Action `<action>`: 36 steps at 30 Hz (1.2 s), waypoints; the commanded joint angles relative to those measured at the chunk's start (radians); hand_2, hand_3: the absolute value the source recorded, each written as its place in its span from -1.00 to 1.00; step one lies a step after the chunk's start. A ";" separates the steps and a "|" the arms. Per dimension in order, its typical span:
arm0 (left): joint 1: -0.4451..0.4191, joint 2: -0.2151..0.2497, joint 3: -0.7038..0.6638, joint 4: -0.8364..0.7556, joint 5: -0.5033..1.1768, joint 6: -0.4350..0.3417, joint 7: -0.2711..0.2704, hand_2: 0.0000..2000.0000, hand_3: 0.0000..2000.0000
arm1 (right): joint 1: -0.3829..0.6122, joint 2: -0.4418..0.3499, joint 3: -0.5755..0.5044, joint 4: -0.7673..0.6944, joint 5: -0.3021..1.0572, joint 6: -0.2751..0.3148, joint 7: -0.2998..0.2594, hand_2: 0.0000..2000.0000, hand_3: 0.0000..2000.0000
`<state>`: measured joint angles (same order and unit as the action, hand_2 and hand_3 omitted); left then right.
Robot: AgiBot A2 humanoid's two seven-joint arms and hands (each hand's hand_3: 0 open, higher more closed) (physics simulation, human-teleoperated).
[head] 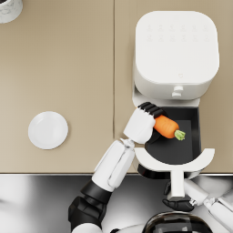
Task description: Pick up the carrot and place it into the air fryer
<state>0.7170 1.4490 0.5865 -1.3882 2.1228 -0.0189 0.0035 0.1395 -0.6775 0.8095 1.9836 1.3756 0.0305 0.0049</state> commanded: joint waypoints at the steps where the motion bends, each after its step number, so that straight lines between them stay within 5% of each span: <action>1: 0.002 0.006 0.075 0.015 0.000 0.000 0.000 1.00 1.00 | 0.000 0.000 0.000 0.000 0.000 0.000 0.000 1.00 1.00; 5: 0.000 0.011 0.150 0.035 0.001 -0.002 0.000 1.00 1.00 | 0.000 0.001 0.001 0.001 0.000 -0.001 0.000 1.00 1.00; 6: 0.001 0.003 0.158 0.037 0.001 0.000 0.000 -0.36 0.67 | 0.000 0.001 0.001 0.001 0.000 -0.002 0.000 1.00 1.00; 7: 0.001 -0.005 0.154 0.036 0.001 0.005 -0.001 -1.00 0.35 | 0.000 0.002 0.002 0.002 0.000 -0.002 0.000 1.00 1.00; 11: -0.109 -0.113 0.004 -0.100 0.000 -0.003 -0.001 -1.00 -0.96 | -0.001 0.005 0.005 0.003 0.002 -0.007 0.007 1.00 1.00; 12: -0.155 -0.139 -0.061 -0.134 0.001 0.029 -0.007 -1.00 -1.00 | -0.004 0.006 0.007 0.003 0.002 -0.013 0.008 1.00 1.00; 13: -0.196 -0.156 -0.130 -0.164 0.001 0.070 -0.014 -1.00 -1.00 | -0.014 -0.425 0.043 0.029 0.002 -0.022 0.011 1.00 1.00; 18: -0.254 -0.152 -0.417 -0.189 0.000 0.055 -0.008 -1.00 -1.00 | 0.073 -0.407 0.059 -0.018 -0.001 -0.010 0.011 1.00 1.00; 24: -0.261 -0.147 -0.609 -0.234 -0.001 0.024 -0.004 -1.00 -1.00 | 0.221 -0.411 0.054 -0.161 -0.007 0.052 0.006 1.00 1.00; 36: -0.303 -0.142 -0.751 -0.307 -0.001 0.019 -0.003 -1.00 -1.00 | 0.494 -0.489 0.034 -0.518 0.004 0.164 0.002 1.00 1.00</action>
<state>0.4163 1.3071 -0.1397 -1.6645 2.1214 -0.0002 0.0002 0.5416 -0.9515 0.8331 1.4698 1.3805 0.2042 0.0076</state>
